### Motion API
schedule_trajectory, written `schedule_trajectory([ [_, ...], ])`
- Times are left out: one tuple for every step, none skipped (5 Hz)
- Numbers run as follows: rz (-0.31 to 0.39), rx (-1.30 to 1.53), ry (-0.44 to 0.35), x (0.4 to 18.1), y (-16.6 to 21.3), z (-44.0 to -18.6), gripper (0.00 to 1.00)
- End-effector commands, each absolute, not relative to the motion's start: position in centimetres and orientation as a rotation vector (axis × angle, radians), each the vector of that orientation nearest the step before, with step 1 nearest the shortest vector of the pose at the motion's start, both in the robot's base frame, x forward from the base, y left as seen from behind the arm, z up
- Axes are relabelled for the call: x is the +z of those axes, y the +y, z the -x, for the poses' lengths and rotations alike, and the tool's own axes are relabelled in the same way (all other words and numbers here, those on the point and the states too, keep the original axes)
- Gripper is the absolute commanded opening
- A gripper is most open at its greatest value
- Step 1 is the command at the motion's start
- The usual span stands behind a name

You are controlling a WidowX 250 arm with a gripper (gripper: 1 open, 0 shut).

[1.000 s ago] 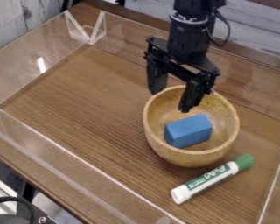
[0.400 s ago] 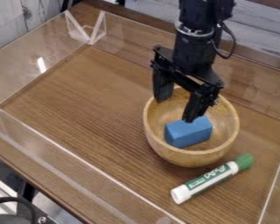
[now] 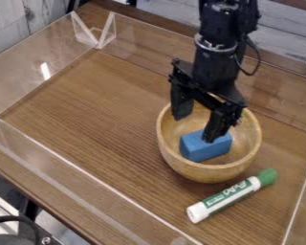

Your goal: Remove the blue block from inside the brown bowl and put it on the table

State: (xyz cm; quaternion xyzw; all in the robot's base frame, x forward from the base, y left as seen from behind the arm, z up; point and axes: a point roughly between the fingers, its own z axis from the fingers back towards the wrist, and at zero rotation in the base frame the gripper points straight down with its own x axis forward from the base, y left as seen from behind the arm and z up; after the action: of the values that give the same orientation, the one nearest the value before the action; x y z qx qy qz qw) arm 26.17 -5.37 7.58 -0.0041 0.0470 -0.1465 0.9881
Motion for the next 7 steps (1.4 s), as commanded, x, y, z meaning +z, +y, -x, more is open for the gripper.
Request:
schedule_trajectory([
  [0.013, -0.308, 0.049, 7.9, -5.8, -26.6, 1.00],
  [0.014, -0.317, 0.042, 7.2, -6.0, -26.6, 1.00],
  [0.016, -0.335, 0.031, 6.6, -6.1, -26.5, 1.00],
  [0.023, -0.354, 0.023, 6.0, -6.1, -26.5, 1.00],
  [0.028, -0.369, 0.016, 5.5, -6.2, -26.6, 1.00],
  [0.035, -0.381, 0.008, 5.1, -6.3, -26.6, 1.00],
  [0.041, -0.386, 0.001, 4.7, -6.3, -26.7, 1.00],
])
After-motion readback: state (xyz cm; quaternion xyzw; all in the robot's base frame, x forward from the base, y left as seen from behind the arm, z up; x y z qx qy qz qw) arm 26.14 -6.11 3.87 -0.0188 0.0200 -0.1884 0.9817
